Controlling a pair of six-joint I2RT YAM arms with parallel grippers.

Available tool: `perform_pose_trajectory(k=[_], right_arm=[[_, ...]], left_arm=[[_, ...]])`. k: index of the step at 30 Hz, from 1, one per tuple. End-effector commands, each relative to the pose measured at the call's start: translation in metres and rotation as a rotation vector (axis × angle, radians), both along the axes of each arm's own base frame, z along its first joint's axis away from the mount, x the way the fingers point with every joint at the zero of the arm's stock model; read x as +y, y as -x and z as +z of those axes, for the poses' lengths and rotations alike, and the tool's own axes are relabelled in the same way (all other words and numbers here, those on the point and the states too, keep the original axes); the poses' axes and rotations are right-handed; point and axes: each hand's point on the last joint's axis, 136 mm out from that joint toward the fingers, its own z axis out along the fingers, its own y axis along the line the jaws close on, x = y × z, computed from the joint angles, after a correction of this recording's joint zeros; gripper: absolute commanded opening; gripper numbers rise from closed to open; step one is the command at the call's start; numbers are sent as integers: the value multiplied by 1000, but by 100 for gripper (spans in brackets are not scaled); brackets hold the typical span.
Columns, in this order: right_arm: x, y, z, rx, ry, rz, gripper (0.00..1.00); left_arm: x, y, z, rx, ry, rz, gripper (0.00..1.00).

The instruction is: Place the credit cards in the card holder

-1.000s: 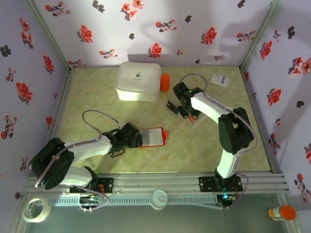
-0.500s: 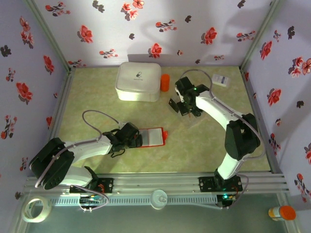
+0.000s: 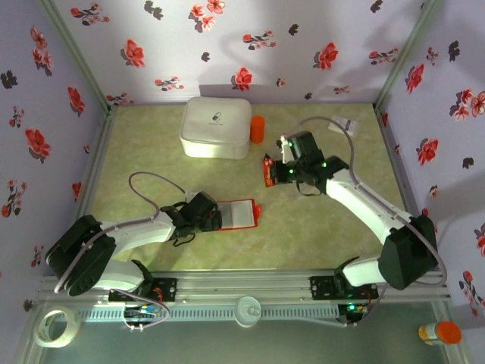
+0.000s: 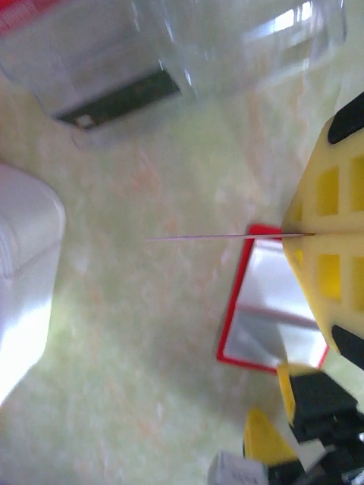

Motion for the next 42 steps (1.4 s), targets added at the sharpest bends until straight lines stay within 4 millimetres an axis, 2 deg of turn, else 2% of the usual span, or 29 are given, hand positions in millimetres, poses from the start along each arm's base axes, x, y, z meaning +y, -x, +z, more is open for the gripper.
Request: perform_pose_trajectory(k=[1,8,16,33,42], right_arm=[[38,1,13,33,-329,-37,0],[58,20,-29,72,-389,-49,0],[74,32,-65,98,-420,-43,0],[93,44,-103,122,-503,-26,0],[90,46,-120,139,-501,-50,0]], left_arm=[[31,22,-17,96,-137,36,95],[36,28,-22,121,-166,49,93],[37,30,-24,130,-173,56,93],[39,34,-23,125,-171,55,92],[38,34,-23,123,-170,53,92]])
